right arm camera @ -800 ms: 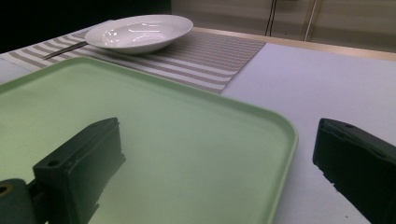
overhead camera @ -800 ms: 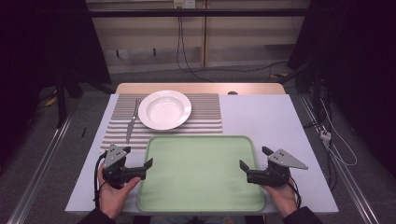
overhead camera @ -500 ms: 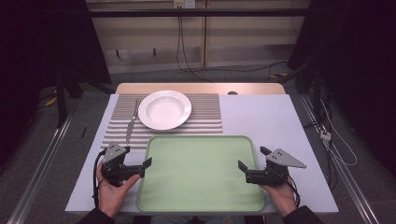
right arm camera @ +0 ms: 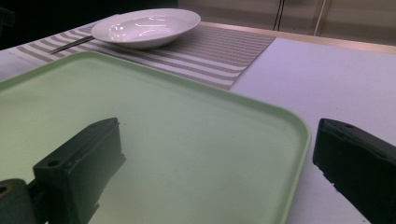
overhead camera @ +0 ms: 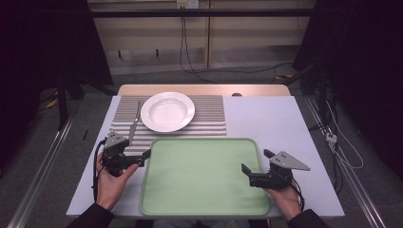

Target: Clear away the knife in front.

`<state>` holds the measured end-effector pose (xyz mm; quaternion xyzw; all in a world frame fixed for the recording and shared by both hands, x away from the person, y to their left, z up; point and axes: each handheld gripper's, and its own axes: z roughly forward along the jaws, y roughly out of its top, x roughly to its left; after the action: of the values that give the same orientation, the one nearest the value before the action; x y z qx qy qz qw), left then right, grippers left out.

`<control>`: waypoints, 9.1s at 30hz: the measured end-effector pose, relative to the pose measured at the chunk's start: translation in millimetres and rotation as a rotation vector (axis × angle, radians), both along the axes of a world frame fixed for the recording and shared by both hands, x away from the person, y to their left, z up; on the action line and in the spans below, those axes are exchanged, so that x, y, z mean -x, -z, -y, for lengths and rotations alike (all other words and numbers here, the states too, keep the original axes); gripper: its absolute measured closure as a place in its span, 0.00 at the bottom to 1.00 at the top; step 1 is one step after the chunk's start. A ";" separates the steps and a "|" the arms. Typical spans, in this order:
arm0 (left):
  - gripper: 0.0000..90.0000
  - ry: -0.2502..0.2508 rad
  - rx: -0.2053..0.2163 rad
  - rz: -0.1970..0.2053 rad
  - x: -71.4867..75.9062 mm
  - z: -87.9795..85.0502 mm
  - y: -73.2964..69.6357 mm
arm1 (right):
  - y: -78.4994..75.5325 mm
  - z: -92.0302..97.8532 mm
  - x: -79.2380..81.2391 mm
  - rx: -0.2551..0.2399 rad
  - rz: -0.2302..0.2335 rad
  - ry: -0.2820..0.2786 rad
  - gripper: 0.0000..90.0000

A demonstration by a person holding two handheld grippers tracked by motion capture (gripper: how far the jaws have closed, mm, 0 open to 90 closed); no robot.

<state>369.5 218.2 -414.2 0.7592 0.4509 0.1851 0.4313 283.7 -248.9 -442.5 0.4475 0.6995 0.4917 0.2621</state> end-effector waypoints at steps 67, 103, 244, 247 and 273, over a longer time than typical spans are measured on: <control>0.67 -0.165 -0.145 -0.231 -186.7 -31.1 35.6 | 1.7 -3.5 -0.5 0.021 -0.013 -0.025 0.01; 0.88 -0.171 -0.193 -0.293 -195.7 -27.5 33.7 | 2.0 -3.3 -0.3 0.020 -0.017 -0.025 0.02; 0.89 -0.074 -0.197 -0.296 -134.6 -39.7 4.9 | 2.7 -7.9 -1.3 0.027 -0.030 -0.028 0.02; 0.89 -0.057 -0.205 -0.280 -128.1 -37.6 0.2 | 2.7 -7.9 -1.3 0.027 -0.030 -0.027 0.02; 0.89 0.075 -0.152 -0.184 -70.4 0.0 -31.1 | 2.4 -8.2 -1.2 0.035 -0.022 -0.028 0.02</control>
<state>439.9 218.2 -383.1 0.8197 0.4448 0.1319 0.3359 284.9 -240.7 -444.9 0.4385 0.7170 0.4781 0.2551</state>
